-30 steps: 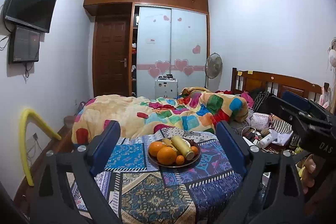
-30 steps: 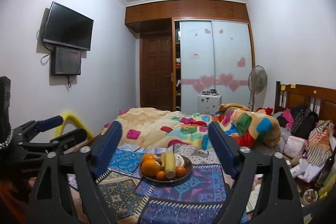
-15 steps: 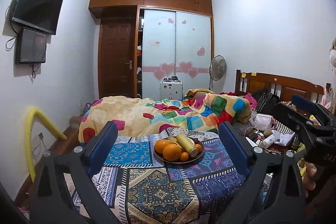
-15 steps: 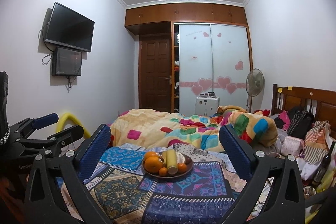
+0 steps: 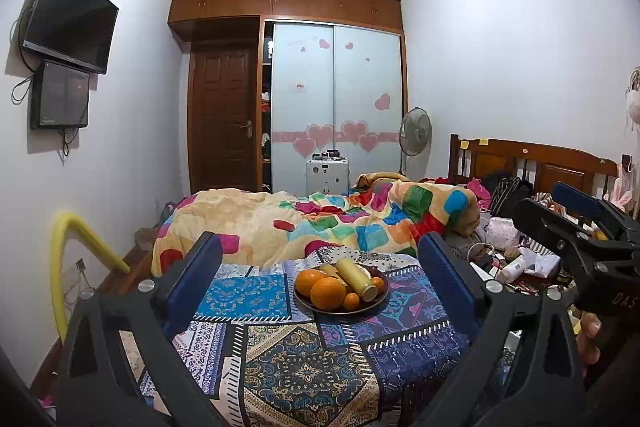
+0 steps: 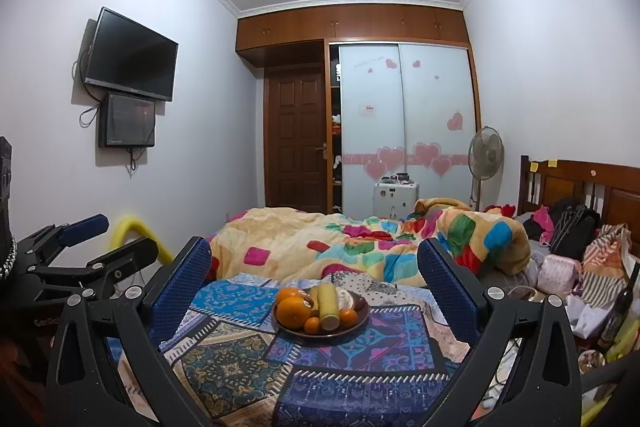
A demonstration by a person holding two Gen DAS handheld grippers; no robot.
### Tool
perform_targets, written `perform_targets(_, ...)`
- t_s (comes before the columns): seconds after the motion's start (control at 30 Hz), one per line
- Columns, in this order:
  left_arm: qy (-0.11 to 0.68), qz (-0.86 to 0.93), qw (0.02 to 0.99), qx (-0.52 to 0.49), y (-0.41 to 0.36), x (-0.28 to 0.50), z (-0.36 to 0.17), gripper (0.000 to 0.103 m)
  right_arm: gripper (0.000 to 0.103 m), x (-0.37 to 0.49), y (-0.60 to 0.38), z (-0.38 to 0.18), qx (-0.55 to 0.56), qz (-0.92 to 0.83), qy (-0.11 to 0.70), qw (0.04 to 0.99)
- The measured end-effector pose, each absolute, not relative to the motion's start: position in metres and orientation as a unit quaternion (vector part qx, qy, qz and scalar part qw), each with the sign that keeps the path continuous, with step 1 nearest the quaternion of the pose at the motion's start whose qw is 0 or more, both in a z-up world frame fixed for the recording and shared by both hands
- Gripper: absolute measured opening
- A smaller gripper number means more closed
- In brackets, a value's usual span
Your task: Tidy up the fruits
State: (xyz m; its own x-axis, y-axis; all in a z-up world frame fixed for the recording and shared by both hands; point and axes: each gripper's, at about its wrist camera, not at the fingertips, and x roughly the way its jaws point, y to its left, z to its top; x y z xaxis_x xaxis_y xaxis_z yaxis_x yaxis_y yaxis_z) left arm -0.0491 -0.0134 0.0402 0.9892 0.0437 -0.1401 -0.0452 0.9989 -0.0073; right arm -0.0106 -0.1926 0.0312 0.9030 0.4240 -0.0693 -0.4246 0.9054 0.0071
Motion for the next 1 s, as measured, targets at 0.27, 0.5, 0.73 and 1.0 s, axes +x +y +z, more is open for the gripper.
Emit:
perform_targets(0.27,0.071,0.022,0.997,-0.003,-0.0157,-0.0478,0.0402,0.101,0.103,-0.0098,-0.1927,0.0308,-0.003,0.219,0.036,0.975)
perform_targets(0.5,0.069,0.021,0.997,-0.002,-0.0174,-0.0484,0.0401,0.101,0.103,-0.0101,-0.1931,0.0316,-0.002,0.220,0.037,0.975)
perform_targets(0.73,0.067,0.020,0.998,-0.001,-0.0191,-0.0502,0.0406,0.101,0.103,-0.0108,-0.1924,0.0314,-0.003,0.219,0.036,0.975)
perform_targets(1.0,0.070,0.015,0.997,-0.002,-0.0209,-0.0493,0.0424,0.102,0.103,-0.0099,-0.1920,0.0308,-0.001,0.220,0.036,0.975)
